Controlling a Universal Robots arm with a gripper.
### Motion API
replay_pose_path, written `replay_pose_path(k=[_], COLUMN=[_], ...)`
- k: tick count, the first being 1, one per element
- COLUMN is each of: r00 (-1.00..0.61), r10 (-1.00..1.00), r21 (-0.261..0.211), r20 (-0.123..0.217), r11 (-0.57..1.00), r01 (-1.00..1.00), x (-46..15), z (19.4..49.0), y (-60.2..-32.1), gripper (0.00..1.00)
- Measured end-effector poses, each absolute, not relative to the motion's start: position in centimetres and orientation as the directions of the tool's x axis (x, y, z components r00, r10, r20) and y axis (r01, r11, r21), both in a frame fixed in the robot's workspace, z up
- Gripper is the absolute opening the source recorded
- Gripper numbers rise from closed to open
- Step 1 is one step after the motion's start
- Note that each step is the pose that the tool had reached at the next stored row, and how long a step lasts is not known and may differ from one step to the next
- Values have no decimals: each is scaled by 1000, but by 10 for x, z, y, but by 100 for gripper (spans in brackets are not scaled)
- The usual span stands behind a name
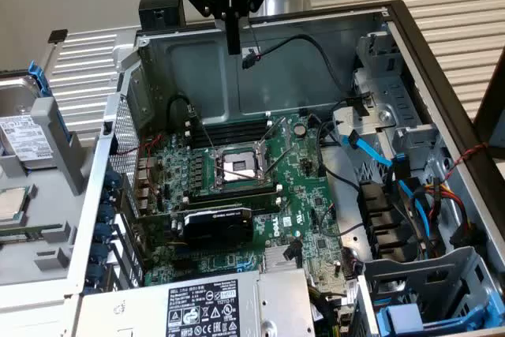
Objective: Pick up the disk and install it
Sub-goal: 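Reach for the disk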
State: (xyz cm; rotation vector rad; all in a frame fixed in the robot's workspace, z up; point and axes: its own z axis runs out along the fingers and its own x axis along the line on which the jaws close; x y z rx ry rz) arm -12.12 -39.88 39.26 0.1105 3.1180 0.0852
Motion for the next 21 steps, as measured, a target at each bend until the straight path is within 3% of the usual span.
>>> replay_pose_path(k=[21], r00=[-997], r10=[71], r21=[56], r20=[-19], r11=[996], r01=[70], x=[-138], z=[393], y=[-399], gripper=[11])
